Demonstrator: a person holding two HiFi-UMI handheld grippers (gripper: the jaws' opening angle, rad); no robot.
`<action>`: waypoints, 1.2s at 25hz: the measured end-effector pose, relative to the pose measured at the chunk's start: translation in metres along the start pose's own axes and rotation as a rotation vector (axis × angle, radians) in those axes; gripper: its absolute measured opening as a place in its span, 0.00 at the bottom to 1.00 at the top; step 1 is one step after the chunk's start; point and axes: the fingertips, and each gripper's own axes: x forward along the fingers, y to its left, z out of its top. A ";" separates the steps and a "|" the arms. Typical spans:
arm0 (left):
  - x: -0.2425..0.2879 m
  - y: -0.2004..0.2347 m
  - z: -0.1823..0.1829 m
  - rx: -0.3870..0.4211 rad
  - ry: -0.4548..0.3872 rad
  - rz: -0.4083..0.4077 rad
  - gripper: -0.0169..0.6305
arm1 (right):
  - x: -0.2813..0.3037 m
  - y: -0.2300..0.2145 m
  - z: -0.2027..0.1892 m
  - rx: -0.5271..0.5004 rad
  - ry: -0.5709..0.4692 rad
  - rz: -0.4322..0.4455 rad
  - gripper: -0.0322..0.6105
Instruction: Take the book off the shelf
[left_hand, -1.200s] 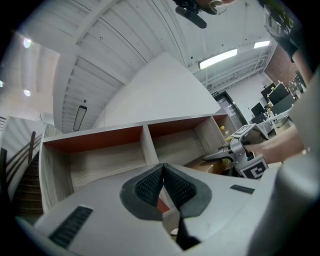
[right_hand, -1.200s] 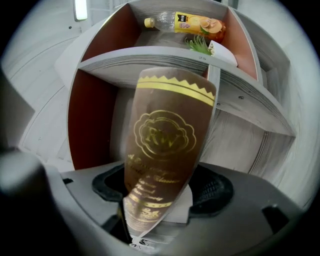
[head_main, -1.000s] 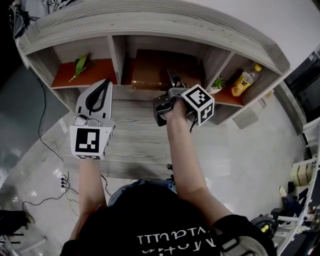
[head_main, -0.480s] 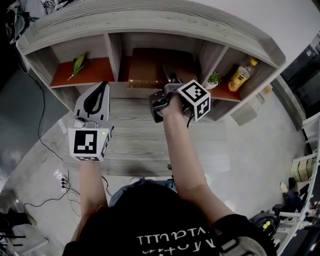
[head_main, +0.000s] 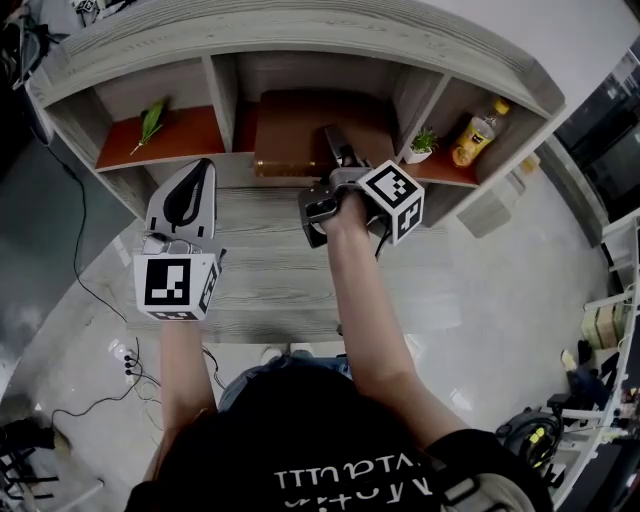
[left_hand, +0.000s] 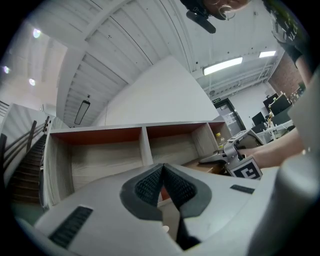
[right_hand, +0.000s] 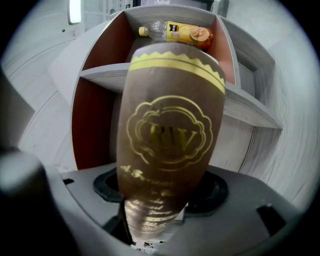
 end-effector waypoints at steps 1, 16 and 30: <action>-0.001 -0.001 0.000 -0.003 -0.001 -0.004 0.04 | -0.003 0.001 0.000 -0.007 -0.002 0.001 0.54; -0.012 -0.012 -0.005 -0.040 -0.016 -0.081 0.04 | -0.040 0.002 -0.012 -0.042 -0.044 0.039 0.47; -0.022 -0.002 -0.023 -0.100 -0.014 -0.144 0.04 | -0.066 0.008 -0.034 -0.112 -0.096 0.093 0.44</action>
